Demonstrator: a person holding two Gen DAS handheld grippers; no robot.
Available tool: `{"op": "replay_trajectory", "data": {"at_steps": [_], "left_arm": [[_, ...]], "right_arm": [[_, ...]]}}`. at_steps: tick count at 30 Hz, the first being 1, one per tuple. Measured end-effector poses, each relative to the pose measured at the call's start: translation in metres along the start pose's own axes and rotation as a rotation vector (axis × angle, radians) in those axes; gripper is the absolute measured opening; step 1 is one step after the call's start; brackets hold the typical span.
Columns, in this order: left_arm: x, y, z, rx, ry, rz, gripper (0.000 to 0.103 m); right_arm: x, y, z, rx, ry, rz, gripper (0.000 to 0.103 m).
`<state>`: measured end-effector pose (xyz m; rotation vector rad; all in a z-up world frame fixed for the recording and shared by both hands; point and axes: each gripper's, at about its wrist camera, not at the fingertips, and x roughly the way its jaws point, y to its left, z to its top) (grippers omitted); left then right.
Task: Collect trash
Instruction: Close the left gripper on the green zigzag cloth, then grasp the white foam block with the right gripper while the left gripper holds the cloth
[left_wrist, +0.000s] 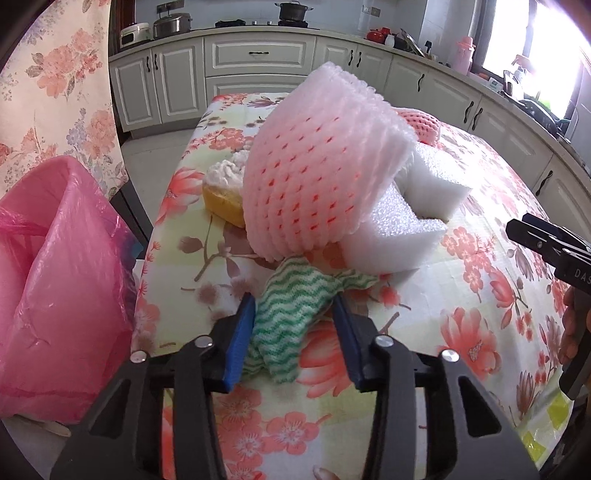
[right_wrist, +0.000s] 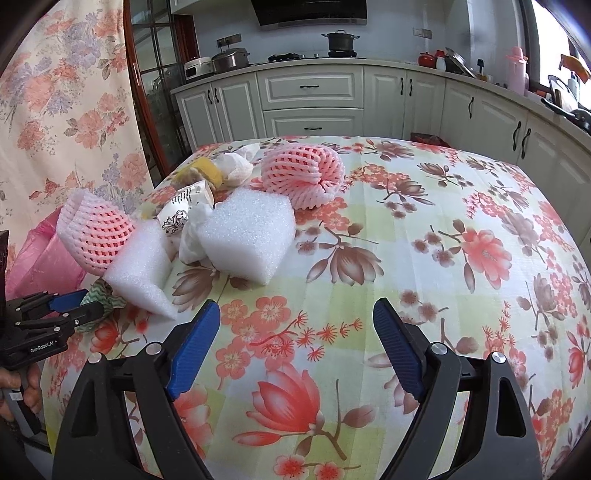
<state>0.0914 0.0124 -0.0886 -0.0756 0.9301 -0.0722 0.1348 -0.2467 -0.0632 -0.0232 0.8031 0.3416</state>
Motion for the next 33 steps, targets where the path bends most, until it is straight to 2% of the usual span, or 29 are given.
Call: {"op": "replay_trajectory", "data": {"at_steps": [5, 23, 33], "left_arm": [[-0.001, 0.0, -0.002, 0.006, 0.0, -0.027, 0.025], [-0.039, -0.011, -0.001, 0.013, -0.069, -0.074, 0.024], [-0.068, -0.014, -0.001, 0.02, -0.126, -0.09, 0.024]], "right_arm": [[0.007, 0.006, 0.004, -0.006, 0.007, 0.005, 0.081], [0.032, 0.033, 0.035, -0.02, 0.001, 0.02, 0.081], [0.054, 0.048, 0.053, -0.028, 0.02, -0.028, 0.081]]}}
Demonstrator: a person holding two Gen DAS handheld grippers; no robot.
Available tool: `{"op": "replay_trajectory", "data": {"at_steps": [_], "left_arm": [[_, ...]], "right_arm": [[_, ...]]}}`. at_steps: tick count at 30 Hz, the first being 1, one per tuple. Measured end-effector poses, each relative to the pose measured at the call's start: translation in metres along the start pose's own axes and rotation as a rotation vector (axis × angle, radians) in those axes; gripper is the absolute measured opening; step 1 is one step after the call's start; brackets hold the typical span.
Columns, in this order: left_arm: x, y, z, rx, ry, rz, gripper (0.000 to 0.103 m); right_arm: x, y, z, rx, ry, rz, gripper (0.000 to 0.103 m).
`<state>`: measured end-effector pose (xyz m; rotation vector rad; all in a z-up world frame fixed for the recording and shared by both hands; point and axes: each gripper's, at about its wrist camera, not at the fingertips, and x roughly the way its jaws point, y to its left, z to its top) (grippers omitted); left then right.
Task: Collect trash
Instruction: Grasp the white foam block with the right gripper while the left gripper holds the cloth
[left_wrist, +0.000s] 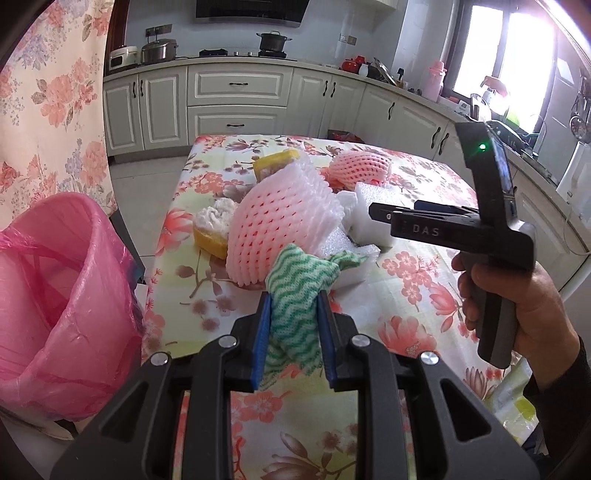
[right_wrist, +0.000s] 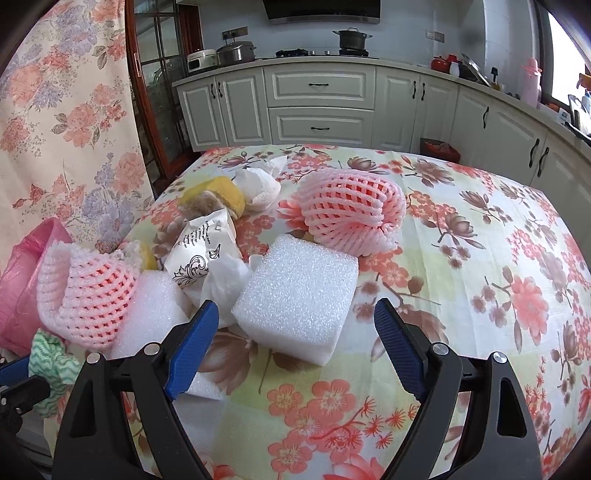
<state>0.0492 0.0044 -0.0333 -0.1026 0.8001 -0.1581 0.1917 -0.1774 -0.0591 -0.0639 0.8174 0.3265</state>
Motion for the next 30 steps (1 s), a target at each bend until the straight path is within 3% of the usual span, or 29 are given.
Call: {"op": "replay_trajectory", "data": {"at_steps": [4, 7, 30], "left_arm": [[-0.016, -0.001, 0.003, 0.002, -0.032, -0.001, 0.024], [-0.025, -0.001, 0.006, 0.001, -0.052, 0.001, 0.024], [-0.054, 0.006, 0.018, -0.028, -0.126, 0.022, 0.024]], "right_arm": [[0.011, 0.001, 0.004, -0.006, 0.025, -0.016, 0.08], [0.017, 0.0, 0.002, -0.009, 0.055, -0.016, 0.064], [-0.066, -0.021, -0.01, 0.014, -0.099, 0.002, 0.063]]}}
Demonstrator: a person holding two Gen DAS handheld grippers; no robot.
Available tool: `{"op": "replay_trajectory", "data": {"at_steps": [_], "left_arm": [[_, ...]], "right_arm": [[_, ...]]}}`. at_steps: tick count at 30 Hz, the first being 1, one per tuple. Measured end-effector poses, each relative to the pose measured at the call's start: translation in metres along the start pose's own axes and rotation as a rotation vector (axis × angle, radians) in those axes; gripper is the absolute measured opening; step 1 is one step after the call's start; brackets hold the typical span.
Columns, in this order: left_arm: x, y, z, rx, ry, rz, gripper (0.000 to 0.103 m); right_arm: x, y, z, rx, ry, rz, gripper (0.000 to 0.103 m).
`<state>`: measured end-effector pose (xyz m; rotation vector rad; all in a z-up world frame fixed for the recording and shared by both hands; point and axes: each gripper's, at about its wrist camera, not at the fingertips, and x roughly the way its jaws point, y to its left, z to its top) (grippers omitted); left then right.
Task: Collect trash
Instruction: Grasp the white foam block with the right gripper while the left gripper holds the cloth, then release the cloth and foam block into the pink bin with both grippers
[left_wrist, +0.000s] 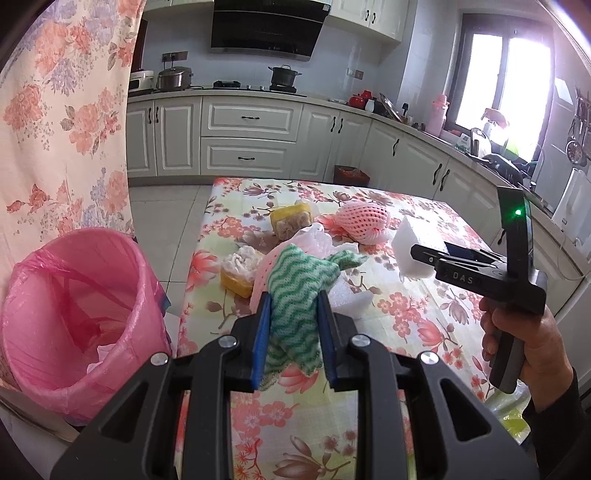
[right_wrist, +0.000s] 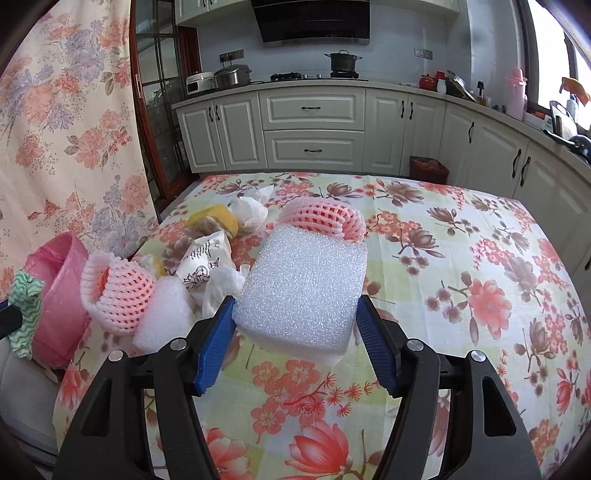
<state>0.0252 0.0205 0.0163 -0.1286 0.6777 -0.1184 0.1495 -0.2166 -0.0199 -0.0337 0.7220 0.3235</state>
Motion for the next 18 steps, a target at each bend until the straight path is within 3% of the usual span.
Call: {"op": "replay_trajectory", "data": {"at_steps": [18], "left_arm": [[-0.024, 0.028, 0.012, -0.034, -0.059, 0.045, 0.024]], "right_arm": [[-0.047, 0.023, 0.018, -0.04, -0.076, 0.058, 0.063]]}}
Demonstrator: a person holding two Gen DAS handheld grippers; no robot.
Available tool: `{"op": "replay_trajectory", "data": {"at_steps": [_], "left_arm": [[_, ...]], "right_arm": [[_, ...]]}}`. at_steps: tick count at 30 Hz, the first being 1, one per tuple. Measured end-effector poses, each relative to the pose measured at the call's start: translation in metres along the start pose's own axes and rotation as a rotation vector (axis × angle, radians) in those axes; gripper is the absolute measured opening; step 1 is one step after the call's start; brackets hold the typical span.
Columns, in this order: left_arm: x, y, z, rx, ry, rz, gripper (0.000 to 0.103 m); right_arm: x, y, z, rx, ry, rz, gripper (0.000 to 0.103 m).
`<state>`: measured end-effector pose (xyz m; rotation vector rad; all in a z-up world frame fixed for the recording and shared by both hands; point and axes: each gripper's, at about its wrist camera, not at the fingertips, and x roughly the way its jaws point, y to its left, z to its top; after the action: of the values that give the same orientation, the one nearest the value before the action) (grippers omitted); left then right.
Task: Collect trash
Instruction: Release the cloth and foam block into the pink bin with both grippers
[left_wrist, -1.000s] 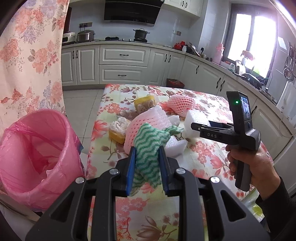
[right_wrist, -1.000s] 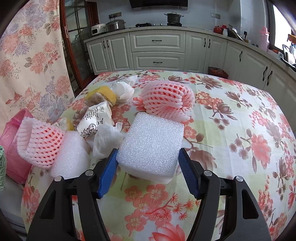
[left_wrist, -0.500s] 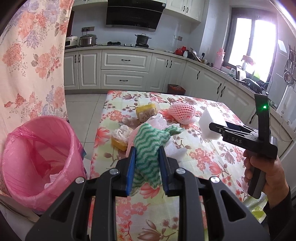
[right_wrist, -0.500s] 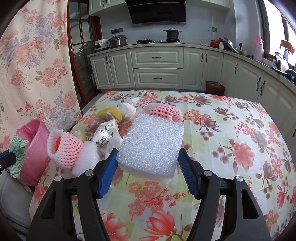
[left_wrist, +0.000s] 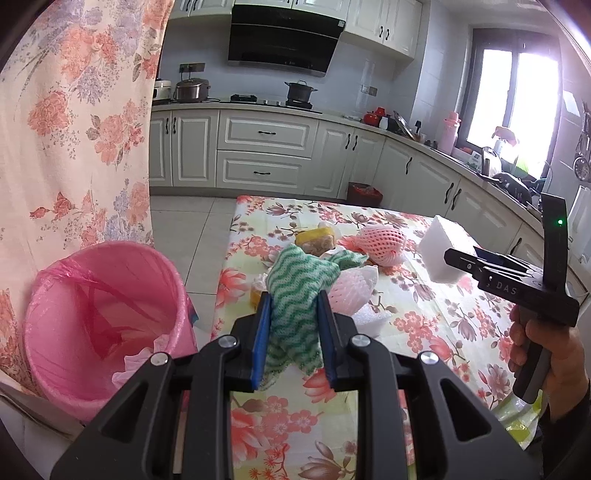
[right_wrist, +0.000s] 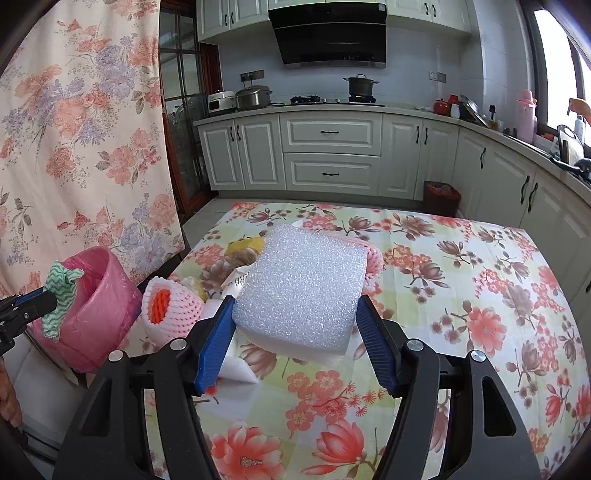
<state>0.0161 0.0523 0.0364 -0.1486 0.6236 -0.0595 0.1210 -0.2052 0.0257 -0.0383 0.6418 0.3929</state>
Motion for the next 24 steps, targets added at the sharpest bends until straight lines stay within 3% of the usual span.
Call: {"op": "replay_trajectory", "data": {"at_steps": [14, 24], "left_arm": [[-0.022, 0.044, 0.001, -0.055, -0.033, 0.07, 0.024], [-0.039, 0.081, 0.003, -0.096, -0.058, 0.13, 0.024]], "right_arm": [[-0.005, 0.04, 0.012, -0.05, -0.011, 0.058, 0.063], [-0.001, 0.093, 0.024, -0.119, -0.014, 0.128, 0.063]]}}
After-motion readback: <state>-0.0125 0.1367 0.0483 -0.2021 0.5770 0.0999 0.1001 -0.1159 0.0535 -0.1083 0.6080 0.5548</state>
